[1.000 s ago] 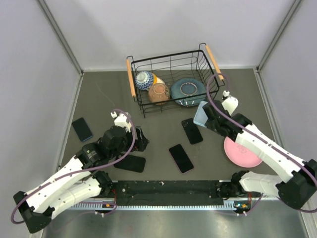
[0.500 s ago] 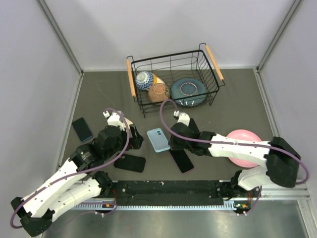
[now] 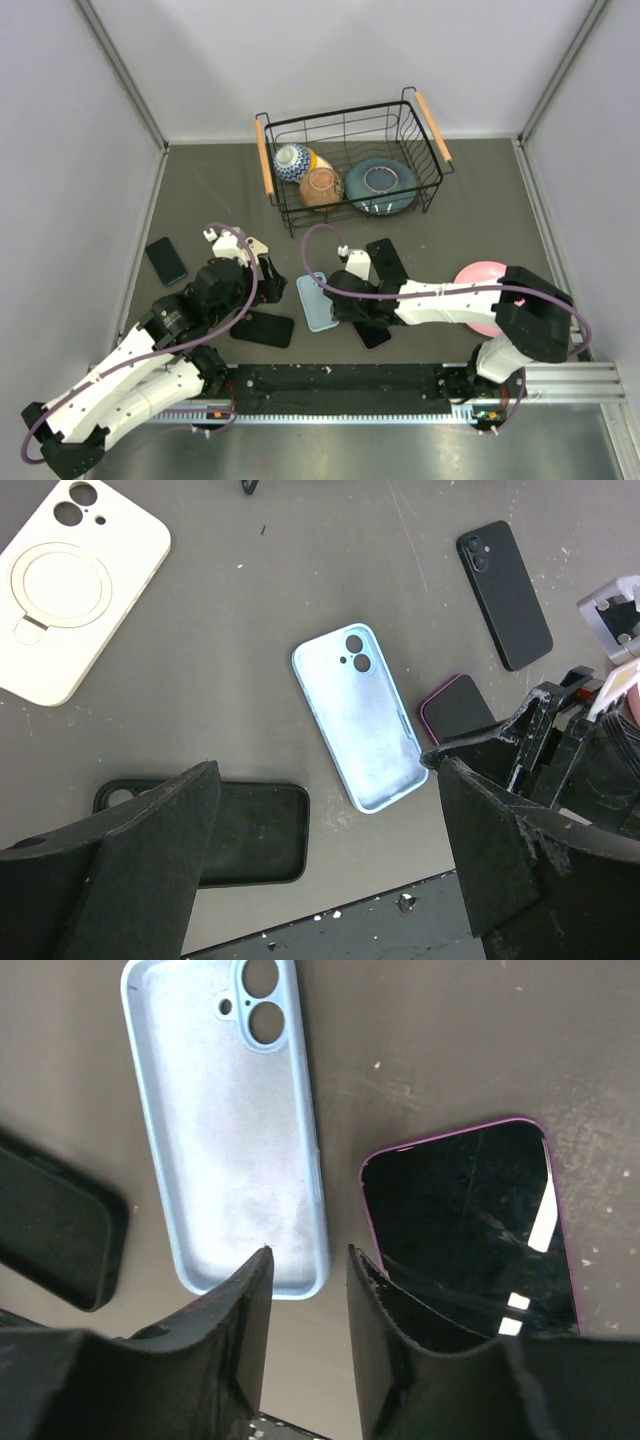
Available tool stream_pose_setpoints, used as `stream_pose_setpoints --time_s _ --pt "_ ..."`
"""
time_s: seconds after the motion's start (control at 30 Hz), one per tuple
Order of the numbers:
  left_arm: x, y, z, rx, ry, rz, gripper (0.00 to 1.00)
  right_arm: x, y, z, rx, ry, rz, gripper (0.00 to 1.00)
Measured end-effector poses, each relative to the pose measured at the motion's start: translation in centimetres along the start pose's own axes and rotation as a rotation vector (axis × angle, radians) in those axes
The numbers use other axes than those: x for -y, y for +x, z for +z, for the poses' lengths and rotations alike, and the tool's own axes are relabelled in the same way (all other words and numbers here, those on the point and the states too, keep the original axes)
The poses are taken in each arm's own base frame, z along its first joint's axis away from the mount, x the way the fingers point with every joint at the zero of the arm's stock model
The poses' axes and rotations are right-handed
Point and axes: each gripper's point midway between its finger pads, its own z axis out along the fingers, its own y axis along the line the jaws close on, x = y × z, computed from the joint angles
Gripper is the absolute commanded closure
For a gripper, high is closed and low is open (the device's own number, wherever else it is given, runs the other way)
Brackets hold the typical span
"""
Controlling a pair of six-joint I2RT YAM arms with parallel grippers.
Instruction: Put the phone into the phone case
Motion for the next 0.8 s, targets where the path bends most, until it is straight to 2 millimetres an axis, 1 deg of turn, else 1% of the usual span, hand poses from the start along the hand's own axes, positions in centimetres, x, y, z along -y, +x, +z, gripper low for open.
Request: stream_pose_setpoints --time_s 0.03,0.07,0.1,0.13,0.2,0.33,0.43,0.63,0.8 --pt "-0.1 0.0 0.1 -0.001 -0.004 0.001 0.05 0.1 0.0 0.0 0.001 0.005 0.001 0.42" --pt "-0.1 0.1 0.1 -0.003 -0.007 0.003 0.05 0.3 0.0 -0.1 0.000 0.011 -0.010 0.34" --pt "-0.1 0.1 0.1 -0.007 -0.009 0.005 0.05 0.5 0.0 -0.2 -0.001 0.015 -0.025 0.17" --pt "-0.2 0.2 0.2 -0.011 -0.011 0.009 0.05 0.7 0.0 -0.4 -0.004 0.016 -0.060 0.11" --pt "-0.2 0.3 0.3 -0.016 -0.015 0.011 0.05 1.0 -0.2 -1.1 -0.007 0.008 -0.132 0.01" --pt "0.1 0.5 0.3 -0.028 0.000 0.011 0.05 1.3 -0.7 -3.2 0.000 -0.050 -0.247 0.01" --pt "0.4 0.6 0.3 -0.032 0.015 0.008 0.05 2.3 -0.2 -4.4 -0.011 -0.082 -0.318 0.01" --pt "1.0 0.9 0.3 -0.048 0.047 0.007 0.05 4.9 1.9 -4.2 -0.087 -0.027 -0.385 0.01" --pt "1.4 1.0 0.3 -0.056 0.069 0.009 0.05 6.0 3.0 -3.5 -0.135 0.021 -0.406 0.01"
